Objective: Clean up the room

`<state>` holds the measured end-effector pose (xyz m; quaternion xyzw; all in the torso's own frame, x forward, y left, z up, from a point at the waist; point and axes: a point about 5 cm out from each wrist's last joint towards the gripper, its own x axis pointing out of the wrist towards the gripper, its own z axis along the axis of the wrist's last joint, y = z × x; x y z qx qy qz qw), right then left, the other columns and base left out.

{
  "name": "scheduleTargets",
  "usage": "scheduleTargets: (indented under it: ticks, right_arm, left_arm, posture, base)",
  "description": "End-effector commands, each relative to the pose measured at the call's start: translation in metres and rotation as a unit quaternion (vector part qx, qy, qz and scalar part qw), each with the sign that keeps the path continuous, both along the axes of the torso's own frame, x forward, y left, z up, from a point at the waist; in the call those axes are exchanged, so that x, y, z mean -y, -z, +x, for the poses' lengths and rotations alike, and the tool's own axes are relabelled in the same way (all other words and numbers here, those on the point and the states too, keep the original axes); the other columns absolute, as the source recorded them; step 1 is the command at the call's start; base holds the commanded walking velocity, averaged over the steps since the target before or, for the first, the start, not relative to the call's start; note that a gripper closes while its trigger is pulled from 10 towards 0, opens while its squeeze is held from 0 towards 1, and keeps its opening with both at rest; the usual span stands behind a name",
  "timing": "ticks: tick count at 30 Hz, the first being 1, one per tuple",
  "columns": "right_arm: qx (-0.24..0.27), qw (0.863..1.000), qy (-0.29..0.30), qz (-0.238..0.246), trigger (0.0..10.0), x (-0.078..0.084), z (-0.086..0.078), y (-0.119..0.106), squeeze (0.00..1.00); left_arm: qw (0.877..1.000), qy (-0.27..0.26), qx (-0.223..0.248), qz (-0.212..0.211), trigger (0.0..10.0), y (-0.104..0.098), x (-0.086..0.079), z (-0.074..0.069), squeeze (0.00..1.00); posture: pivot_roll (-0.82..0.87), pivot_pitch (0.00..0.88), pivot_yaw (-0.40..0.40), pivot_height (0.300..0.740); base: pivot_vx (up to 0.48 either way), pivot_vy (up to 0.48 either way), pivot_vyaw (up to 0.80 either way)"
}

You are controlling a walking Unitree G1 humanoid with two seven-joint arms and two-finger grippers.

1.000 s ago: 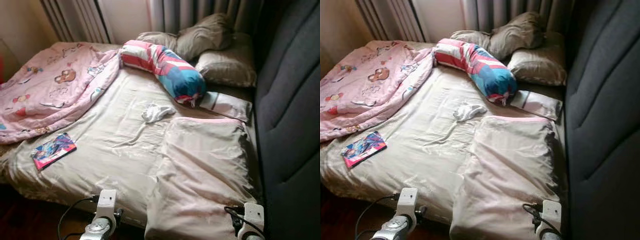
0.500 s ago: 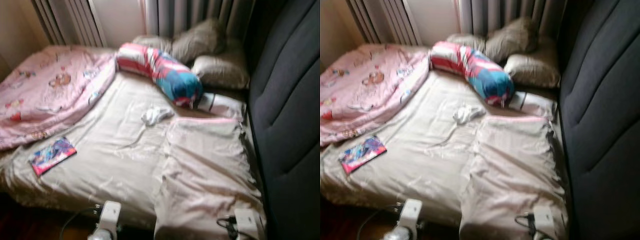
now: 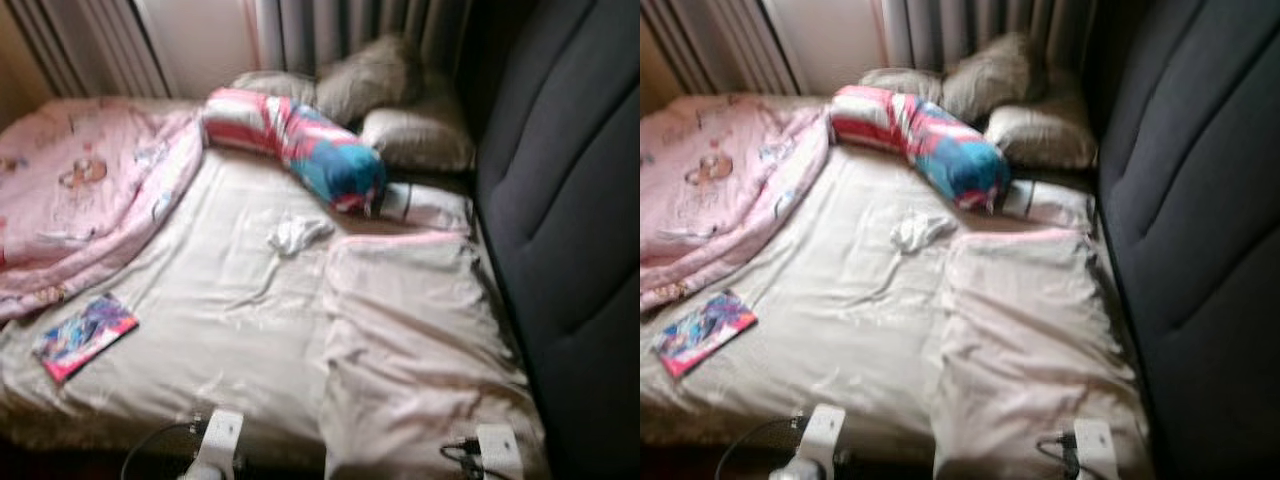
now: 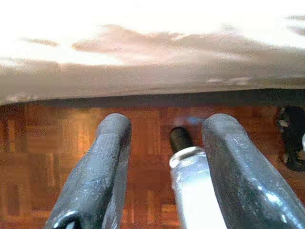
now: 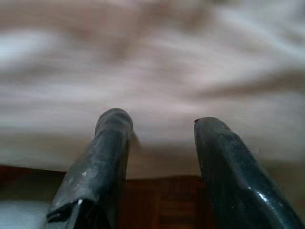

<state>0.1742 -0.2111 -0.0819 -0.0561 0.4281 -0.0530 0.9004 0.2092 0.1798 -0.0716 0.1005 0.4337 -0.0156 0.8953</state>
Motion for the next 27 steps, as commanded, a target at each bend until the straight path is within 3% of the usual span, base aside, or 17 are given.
scheduleTargets:
  ticks: [1,27]
  right_arm:
    - [-0.013,1.000,0.002,0.008,10.0,-0.003,-0.006,0.004,0.00]
    - [-0.045,0.999,0.013,0.017,10.0,-0.009,-0.020,0.011,0.00]
  left_arm:
    - [0.999,0.002,-0.033,0.007,10.0,0.009,-0.002,-0.016,0.00]
    - [0.999,0.009,-0.043,0.015,10.0,0.012,-0.009,-0.023,0.00]
  posture:
    - [-0.15,0.106,0.011,0.740]
    - [-0.15,0.063,0.046,0.740]
  base:
    - [0.000,0.458,0.00]
    - [0.000,0.459,0.00]
